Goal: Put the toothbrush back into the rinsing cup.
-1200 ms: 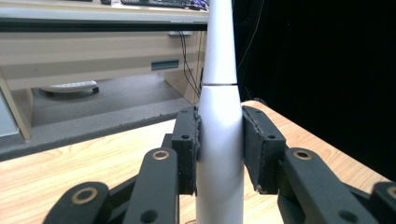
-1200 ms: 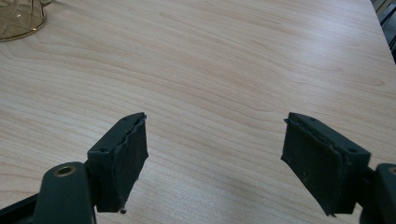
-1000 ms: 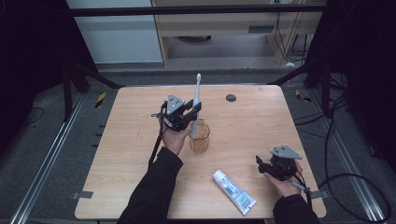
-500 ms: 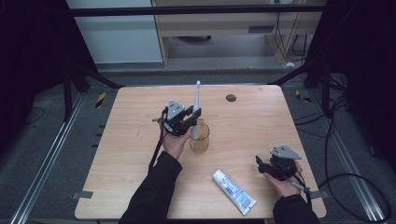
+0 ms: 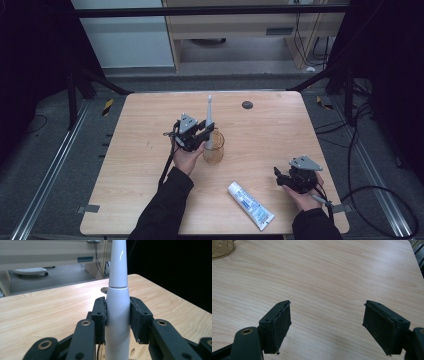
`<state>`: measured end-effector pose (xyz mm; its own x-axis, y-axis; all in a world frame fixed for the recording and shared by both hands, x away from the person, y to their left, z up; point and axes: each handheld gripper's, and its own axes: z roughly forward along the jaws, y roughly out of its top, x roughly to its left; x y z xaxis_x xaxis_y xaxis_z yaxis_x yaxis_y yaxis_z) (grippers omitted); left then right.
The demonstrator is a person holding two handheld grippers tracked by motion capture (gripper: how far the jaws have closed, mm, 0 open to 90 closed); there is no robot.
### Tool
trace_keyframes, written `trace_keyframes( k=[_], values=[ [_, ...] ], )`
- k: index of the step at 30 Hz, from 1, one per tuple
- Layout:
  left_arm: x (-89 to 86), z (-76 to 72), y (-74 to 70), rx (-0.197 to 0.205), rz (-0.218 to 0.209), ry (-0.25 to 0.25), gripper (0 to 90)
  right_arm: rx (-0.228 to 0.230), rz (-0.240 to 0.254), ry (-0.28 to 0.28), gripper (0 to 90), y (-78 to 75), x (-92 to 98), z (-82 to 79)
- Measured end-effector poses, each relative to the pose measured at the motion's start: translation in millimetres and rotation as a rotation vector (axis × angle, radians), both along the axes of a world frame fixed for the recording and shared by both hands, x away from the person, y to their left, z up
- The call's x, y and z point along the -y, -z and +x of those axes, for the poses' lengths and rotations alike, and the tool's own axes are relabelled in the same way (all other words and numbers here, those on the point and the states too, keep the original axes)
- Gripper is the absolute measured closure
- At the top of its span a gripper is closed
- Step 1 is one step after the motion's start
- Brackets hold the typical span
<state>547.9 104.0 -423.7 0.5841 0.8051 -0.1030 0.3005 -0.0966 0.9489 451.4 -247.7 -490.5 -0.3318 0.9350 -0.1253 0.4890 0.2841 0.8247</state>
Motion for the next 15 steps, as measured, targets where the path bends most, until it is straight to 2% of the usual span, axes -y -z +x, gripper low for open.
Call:
trace_keyframes(
  k=[8,15],
  values=[
    [-1.6,-5.0,10.5,-0.017,0.012,0.017,66.7,0.000,0.001,0.002,22.3,0.1,0.0,0.0],
    [-2.9,-10.8,12.7,0.001,0.023,0.034,66.5,0.000,0.003,0.003,22.2,0.0,-0.1,0.0]
  ],
)
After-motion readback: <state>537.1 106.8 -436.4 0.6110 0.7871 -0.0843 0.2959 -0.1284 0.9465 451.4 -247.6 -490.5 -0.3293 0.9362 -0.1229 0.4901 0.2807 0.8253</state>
